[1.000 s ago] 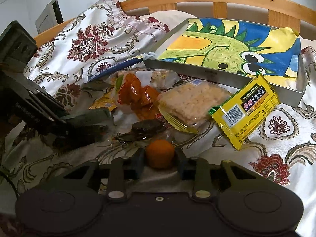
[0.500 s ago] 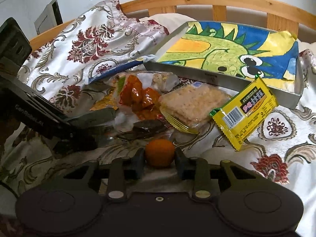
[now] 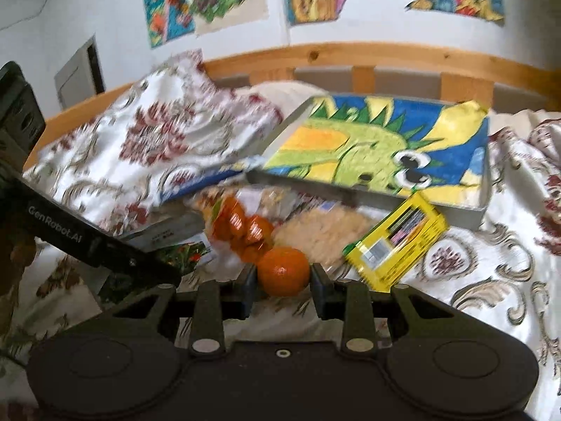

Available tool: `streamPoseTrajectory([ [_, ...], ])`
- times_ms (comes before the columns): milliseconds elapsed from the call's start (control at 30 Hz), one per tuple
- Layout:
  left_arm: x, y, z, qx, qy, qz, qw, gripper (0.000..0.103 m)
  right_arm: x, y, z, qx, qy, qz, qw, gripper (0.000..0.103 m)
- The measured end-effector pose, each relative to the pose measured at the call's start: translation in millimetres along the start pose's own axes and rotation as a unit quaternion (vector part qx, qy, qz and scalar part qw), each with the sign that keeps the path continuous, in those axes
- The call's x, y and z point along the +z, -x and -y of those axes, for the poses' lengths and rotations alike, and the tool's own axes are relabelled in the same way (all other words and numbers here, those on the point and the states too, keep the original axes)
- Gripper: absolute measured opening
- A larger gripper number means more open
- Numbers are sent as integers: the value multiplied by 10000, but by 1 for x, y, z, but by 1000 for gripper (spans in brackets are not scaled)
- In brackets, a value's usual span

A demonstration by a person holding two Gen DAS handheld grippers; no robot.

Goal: Organize snacks
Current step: 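Carry the pouch and mandarin into the dinosaur box with both tools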

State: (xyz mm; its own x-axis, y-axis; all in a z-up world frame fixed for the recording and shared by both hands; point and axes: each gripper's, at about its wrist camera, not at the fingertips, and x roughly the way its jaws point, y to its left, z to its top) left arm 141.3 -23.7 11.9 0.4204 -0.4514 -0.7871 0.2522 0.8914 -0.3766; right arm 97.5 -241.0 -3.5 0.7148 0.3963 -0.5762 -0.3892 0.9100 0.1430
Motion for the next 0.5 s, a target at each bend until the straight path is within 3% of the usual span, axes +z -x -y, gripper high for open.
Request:
streamPoseTrajectory([
  [200, 38, -2, 3, -7, -140, 308, 9994, 41, 8, -5, 20, -429, -227, 543, 9973, 34],
  [500, 150, -42, 0, 11, -293, 854, 9959, 42, 58, -63, 53, -1057, -643, 1255, 9843, 35],
])
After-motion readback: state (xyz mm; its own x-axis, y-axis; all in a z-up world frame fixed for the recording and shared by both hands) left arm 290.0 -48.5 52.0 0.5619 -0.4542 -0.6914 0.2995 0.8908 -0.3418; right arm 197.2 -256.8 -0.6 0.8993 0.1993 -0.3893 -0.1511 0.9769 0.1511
